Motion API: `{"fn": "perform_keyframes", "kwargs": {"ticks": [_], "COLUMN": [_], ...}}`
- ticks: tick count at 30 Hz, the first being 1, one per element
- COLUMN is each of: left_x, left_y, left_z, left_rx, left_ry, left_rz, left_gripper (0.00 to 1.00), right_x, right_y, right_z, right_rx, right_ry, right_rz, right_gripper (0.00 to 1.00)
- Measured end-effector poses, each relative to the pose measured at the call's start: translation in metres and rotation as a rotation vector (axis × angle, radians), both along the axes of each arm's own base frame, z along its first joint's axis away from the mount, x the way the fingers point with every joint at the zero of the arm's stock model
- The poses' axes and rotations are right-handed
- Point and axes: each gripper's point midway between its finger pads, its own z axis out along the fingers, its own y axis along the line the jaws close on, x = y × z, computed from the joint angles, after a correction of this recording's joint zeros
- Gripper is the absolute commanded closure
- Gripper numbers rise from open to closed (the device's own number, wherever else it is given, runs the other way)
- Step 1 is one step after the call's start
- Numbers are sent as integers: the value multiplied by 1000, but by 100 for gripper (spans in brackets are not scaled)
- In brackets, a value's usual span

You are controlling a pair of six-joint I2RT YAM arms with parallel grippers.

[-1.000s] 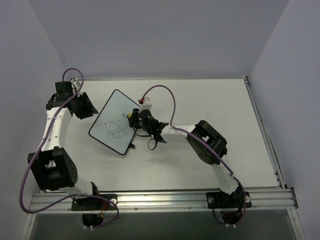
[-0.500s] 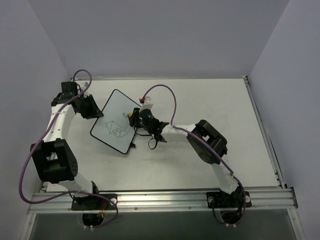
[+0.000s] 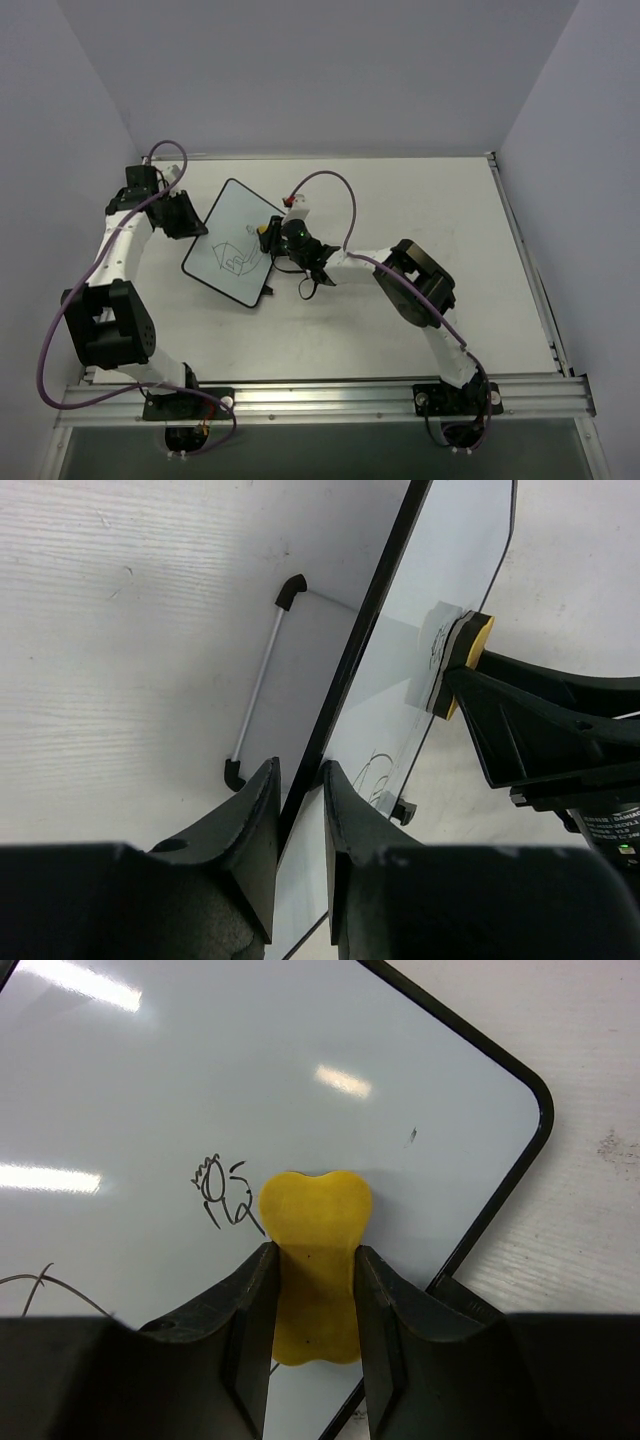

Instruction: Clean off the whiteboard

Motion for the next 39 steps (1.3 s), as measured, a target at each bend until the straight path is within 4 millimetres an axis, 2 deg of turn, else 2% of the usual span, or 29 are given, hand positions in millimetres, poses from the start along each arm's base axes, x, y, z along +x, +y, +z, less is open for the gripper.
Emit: {"fn": "perform_keyframes", "kwargs": {"ticks": [6, 10, 22, 28, 35, 39], "left_x": [0, 0, -4, -4, -4, -5], "left_y": [-3, -4, -8, -9, -8, -7], "left_z": [0, 0, -1, -1, -1, -2], "left_rx": [123, 210, 315, 338, 364, 375], "left_ry": [-16, -23, -16, -18, -19, -18], "left_rz": [-11, -11, -7, -6, -1, 3], "left_gripper": [98, 98, 98, 98, 98, 98], "right_x": [8, 20, 35, 39, 11, 2], "right_y": [-10, -28, -26, -8, 41, 53], "right_z": [-3, -11, -8, 2, 32, 39], "right_rx": [19, 1, -28, -22, 32, 50], "right_ry": [21, 57, 102, 80, 16, -9], "right_rz": [-18, -37, -26, -19, 41, 48], "right_gripper": [100, 100, 100, 100, 100, 100]}}
